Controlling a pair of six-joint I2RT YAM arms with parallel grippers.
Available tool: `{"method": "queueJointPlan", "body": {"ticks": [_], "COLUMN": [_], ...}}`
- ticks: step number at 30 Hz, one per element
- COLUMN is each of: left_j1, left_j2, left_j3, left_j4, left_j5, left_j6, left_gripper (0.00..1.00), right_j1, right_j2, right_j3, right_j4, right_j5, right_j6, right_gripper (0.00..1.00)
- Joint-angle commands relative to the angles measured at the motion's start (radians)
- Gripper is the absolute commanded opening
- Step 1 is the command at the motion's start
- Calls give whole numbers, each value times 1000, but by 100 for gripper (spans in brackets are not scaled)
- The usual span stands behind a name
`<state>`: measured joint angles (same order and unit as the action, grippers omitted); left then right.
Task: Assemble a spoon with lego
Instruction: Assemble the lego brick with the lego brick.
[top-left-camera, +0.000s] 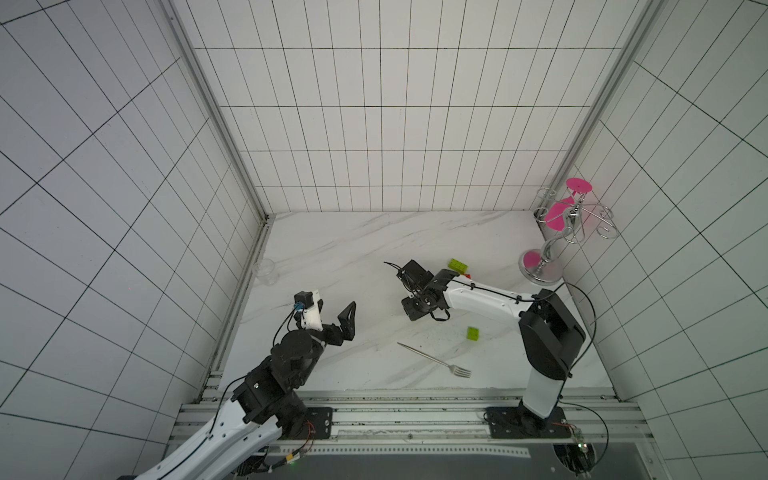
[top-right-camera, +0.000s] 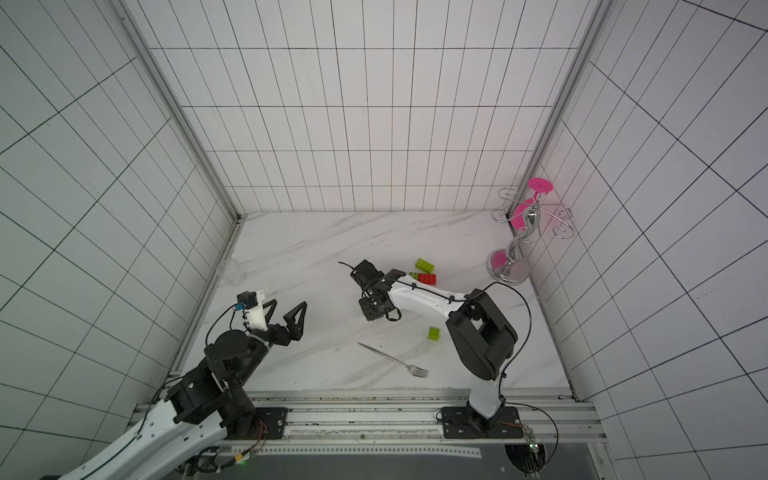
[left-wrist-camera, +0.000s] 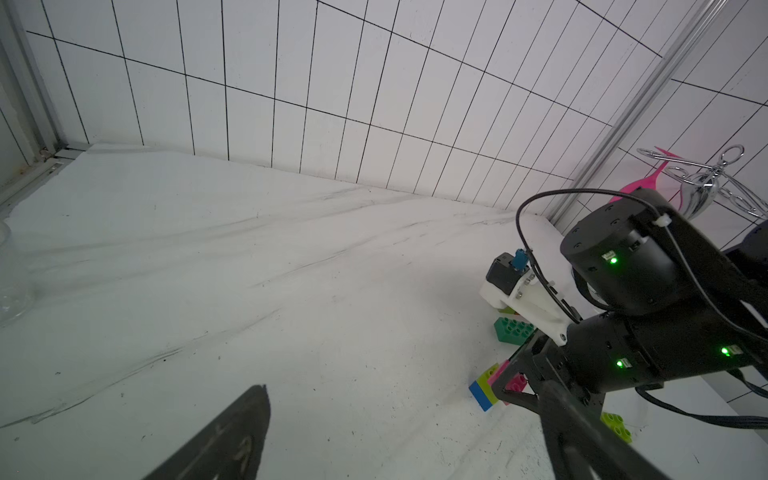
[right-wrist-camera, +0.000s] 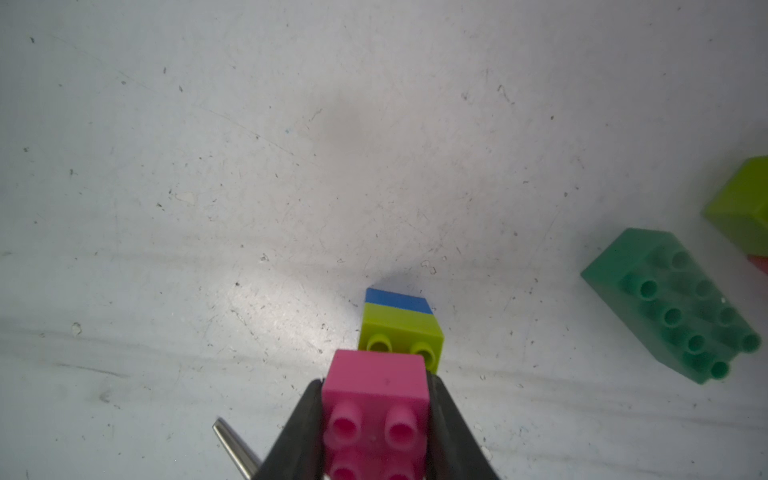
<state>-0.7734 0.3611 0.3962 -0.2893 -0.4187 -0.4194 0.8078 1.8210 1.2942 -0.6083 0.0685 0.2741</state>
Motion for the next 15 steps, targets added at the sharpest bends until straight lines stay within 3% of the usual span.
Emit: {"method": "queueJointPlan", "body": {"ticks": [1,15], "left_j1": [-3,-3], "left_j2": [-8,-20], "left_j3": [-7,-6], "left_j4": [-4,-11], "left_j5": [1,6], "left_j6": [-2,-3], "left_gripper": [99,99], "right_j1": [-19,-38], "right_j2": [24,61], "right_j3": [27,44], "right_j4": [-19,-46], "right_j5": [13,-37], "right_j6": [35,81], "right_gripper": [24,25]}}
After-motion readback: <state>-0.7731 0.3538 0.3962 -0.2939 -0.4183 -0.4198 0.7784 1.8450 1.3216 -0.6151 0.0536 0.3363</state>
